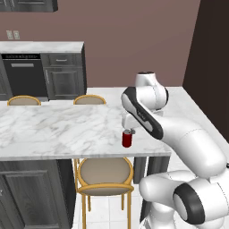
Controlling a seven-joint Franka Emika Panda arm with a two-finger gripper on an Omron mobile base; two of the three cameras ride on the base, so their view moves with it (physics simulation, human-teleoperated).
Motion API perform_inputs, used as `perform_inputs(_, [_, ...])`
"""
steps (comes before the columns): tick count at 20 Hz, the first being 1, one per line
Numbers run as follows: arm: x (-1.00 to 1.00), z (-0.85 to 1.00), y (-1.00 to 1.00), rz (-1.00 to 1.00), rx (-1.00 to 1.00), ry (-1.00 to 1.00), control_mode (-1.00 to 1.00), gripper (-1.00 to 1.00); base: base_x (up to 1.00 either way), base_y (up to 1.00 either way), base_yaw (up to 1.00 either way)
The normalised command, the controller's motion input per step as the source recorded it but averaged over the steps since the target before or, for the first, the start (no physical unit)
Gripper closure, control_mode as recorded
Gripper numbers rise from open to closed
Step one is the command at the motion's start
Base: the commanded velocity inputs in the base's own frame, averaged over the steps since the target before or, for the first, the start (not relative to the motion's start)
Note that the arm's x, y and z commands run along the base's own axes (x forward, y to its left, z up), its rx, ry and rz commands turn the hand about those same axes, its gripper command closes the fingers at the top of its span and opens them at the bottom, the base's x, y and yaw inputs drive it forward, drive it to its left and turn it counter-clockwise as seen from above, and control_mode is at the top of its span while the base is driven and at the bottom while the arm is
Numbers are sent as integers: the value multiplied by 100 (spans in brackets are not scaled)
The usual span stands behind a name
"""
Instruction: Four empty soda cans are scattered around the kitchen. Gather all the cans and cluster them next to the stove for recycling.
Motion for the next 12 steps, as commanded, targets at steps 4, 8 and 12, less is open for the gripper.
perform_inputs(4, [18, -13, 0, 1, 0, 0, -100, -100, 0, 0, 0])
perform_inputs(8, [16, -11, 0, 1, 0, 0, -100, -100, 0, 0, 0])
perform_inputs(12, [17, -10, 0, 1, 0, 0, -100, -100, 0, 0, 0])
